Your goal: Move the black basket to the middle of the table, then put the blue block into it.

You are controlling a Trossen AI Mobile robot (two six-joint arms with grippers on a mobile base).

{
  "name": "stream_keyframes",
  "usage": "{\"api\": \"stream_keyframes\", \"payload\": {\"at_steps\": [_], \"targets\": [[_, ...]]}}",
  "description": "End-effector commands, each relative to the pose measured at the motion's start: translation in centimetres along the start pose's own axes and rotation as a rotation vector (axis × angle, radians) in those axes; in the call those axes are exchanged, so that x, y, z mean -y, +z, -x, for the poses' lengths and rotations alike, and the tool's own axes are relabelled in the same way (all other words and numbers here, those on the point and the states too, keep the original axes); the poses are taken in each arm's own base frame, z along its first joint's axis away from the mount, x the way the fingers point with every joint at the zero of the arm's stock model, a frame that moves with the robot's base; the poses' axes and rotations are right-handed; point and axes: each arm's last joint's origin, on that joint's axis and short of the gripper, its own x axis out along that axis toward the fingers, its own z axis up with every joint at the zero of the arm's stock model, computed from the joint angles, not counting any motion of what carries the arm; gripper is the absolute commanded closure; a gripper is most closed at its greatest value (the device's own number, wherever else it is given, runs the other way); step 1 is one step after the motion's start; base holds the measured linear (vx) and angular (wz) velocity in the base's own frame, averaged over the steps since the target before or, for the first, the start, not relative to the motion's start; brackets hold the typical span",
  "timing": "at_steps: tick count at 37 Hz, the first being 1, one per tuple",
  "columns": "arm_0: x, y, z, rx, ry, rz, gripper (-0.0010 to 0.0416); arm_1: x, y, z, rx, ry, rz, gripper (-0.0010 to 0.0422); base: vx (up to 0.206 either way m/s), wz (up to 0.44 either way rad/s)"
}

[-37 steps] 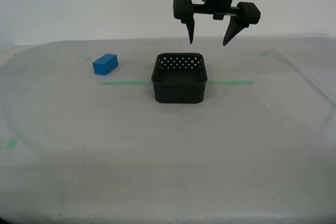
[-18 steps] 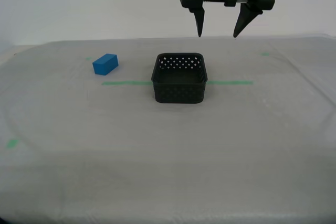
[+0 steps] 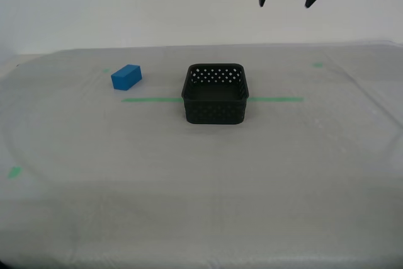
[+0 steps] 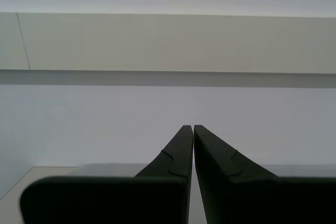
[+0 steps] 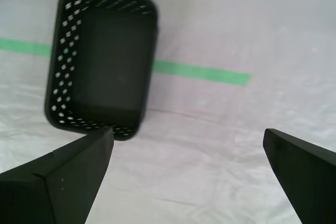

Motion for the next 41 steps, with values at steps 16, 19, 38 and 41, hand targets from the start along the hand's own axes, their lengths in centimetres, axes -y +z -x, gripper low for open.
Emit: {"api": "stream_keyframes", "payload": {"at_steps": [16,19,38,41], "targets": [[7.2,-1.7,3.0,0.095,-0.080,-0.089,0.0006,0.0,0.1,0.0,0.004,0.001,-0.002,0.0412,0.000,0.000],[8.6,-2.3,3.0,0.113,-0.086,-0.120,0.0005,0.0,0.1,0.0,0.004,0.000,-0.002,0.0412,0.000,0.000],[15.4,-3.9,0.8,0.168,-0.119,-0.139,0.0006,0.0,0.1,0.0,0.004,0.000,-0.002,0.0412,0.000,0.000],[15.9,-3.9,0.3,0.194,-0.111,-0.152,0.0005,0.0,0.1,0.0,0.004,0.001,-0.002,0.0412,0.000,0.000]]}}
